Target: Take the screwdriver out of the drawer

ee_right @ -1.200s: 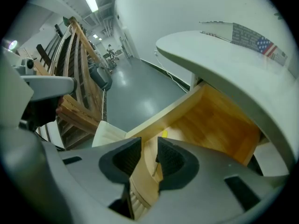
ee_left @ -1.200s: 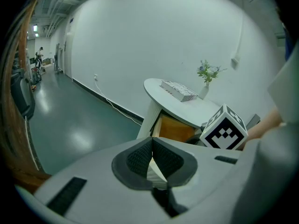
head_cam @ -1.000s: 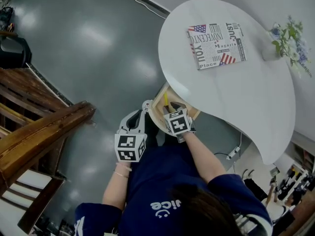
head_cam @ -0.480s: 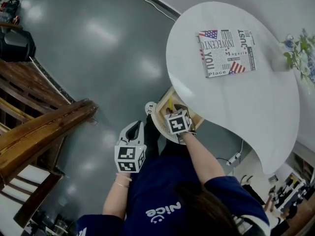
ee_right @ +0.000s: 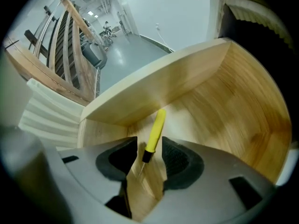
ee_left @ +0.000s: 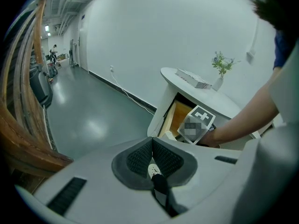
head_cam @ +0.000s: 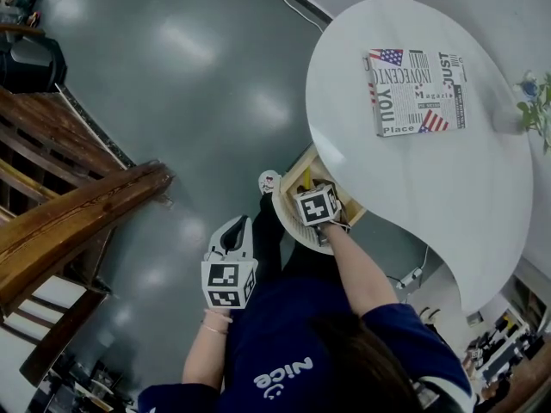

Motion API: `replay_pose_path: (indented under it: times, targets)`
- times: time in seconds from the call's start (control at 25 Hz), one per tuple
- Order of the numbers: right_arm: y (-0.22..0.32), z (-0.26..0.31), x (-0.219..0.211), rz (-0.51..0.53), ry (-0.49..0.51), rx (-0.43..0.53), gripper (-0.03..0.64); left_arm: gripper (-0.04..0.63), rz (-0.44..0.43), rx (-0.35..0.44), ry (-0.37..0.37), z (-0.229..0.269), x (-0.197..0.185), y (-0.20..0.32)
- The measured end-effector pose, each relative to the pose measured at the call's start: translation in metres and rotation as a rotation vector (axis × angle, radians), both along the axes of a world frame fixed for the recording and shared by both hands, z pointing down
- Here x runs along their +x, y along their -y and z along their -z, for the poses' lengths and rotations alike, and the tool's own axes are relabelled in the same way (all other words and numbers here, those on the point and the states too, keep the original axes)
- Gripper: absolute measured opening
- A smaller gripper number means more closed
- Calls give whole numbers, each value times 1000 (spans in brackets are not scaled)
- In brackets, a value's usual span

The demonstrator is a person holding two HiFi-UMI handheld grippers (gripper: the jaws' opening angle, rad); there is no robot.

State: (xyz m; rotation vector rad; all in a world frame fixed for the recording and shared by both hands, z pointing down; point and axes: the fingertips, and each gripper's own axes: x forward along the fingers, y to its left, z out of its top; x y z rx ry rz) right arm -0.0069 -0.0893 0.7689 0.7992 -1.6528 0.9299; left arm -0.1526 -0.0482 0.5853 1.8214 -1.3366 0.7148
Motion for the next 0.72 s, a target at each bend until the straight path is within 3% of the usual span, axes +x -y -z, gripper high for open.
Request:
replay_pose_path:
  times: [0.52,0.72]
  targets:
    - [-6,-24,0,115,-69,-6,157,5,19,-30,21,-9,-13,-16]
    - [-2,-27,6,71,-81,0,119,5,14,-39,17,-11,-13,-18]
